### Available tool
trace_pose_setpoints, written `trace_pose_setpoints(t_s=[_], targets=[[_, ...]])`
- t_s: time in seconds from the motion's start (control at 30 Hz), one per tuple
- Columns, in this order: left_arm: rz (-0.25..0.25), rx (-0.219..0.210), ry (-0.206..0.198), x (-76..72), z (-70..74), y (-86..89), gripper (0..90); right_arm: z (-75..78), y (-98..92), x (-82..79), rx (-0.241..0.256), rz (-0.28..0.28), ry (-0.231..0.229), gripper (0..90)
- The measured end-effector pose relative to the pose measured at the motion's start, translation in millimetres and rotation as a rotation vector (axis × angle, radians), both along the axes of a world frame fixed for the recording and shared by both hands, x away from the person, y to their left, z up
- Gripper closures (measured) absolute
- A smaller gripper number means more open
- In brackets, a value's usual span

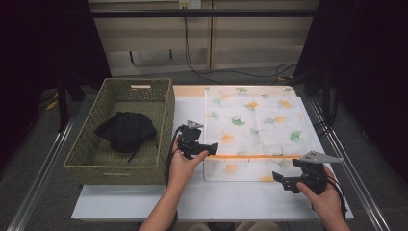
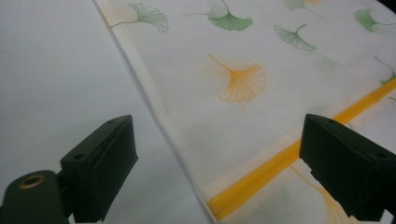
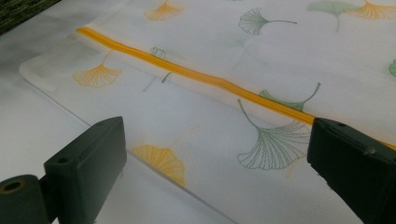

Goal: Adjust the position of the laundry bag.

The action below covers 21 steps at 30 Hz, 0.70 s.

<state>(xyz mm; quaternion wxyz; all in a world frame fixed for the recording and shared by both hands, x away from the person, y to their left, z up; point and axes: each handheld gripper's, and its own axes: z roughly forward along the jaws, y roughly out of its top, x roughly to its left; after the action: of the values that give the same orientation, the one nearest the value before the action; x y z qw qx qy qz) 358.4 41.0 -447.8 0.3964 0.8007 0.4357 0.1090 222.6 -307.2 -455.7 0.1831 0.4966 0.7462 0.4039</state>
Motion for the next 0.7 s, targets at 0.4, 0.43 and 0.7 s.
trace_pose_setpoints(t_s=[0.4, 0.43, 0.7], targets=[[0.068, -0.03, 0.007, 27.2, -9.5, -5.7, 25.5, -0.1, 1.1, 0.5, 0.004, 0.008, -0.003, 5.0], [0.073, -0.026, 0.01, 29.6, -10.9, -6.3, 26.4, -0.2, 0.9, 0.7, 0.006, 0.009, -0.002, 5.0], [0.101, -0.003, 0.021, 45.8, -21.0, -9.2, 33.7, -1.7, -2.3, 1.1, 0.014, 0.012, 0.003, 5.1]])
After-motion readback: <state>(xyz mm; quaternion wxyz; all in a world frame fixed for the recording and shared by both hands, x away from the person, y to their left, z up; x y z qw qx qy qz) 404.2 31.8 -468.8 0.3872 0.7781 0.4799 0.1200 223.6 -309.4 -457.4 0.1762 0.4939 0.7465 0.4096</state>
